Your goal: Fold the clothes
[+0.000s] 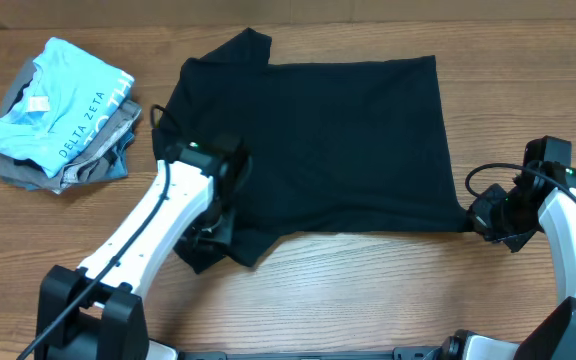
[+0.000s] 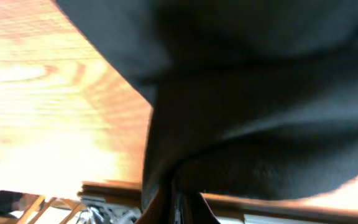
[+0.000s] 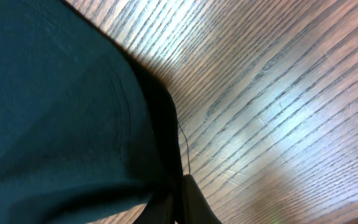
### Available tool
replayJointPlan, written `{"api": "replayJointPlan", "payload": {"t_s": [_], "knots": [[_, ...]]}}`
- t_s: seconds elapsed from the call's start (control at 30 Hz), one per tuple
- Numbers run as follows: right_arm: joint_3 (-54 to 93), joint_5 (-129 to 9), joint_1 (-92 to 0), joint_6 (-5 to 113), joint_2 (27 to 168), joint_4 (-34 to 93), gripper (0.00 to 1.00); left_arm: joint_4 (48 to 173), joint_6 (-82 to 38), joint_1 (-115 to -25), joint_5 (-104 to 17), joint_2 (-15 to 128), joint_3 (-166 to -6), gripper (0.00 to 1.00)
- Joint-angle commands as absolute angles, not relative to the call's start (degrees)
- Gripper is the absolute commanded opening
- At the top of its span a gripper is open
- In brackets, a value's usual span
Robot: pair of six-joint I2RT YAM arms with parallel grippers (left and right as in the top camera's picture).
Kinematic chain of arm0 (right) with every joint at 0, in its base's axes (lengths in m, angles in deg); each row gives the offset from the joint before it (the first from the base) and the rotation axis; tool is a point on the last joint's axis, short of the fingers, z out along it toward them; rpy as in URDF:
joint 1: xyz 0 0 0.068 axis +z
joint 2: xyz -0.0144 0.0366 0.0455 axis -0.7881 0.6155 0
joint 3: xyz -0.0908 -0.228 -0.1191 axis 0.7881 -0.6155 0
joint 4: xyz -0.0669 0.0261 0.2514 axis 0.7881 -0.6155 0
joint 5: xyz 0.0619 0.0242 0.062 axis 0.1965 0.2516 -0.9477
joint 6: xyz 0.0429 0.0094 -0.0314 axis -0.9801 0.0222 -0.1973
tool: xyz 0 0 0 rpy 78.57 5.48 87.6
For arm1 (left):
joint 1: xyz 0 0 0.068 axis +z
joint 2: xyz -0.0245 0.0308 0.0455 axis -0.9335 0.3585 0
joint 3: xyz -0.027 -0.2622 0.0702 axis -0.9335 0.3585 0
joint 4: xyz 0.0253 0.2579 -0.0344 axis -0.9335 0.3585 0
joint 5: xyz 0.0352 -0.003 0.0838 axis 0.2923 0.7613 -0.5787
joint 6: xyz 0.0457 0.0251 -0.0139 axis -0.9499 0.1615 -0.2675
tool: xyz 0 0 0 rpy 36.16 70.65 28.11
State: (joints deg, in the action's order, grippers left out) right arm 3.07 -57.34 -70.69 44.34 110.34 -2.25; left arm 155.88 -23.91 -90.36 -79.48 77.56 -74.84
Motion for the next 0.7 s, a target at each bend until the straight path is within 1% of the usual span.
{"api": "replayJointPlan", "payload": {"t_s": [0.0, 0.13, 0.23, 0.37, 0.53, 0.67], "knots": [[4.9, -56.4, -71.0, 44.3, 109.6, -1.7, 0.04, 155.8, -22.9, -87.1, -88.1, 76.7, -77.8, 0.04], [4.9, -56.7, -71.0, 44.2, 109.6, -0.9, 0.04, 155.8, -24.3, -84.4, -89.3, 76.7, -82.5, 0.04], [4.9, -59.9, -71.0, 44.5, 109.6, 0.5, 0.04, 154.6, -27.4, -83.7, -89.3, 76.7, -85.5, 0.04], [4.9, -64.2, -71.0, 44.5, 109.6, 1.6, 0.04, 153.1, -30.2, -83.8, -89.3, 76.7, -86.2, 0.04], [4.9, -64.3, -71.0, 44.5, 109.6, 5.5, 0.04, 150.5, -32.7, -83.8, -91.5, 76.7, -86.2, 0.04], [4.9, -64.4, -71.0, 44.4, 109.6, 8.6, 0.04, 145.5, -35.6, -83.8, -93.5, 76.7, -86.2, 0.04]]}}
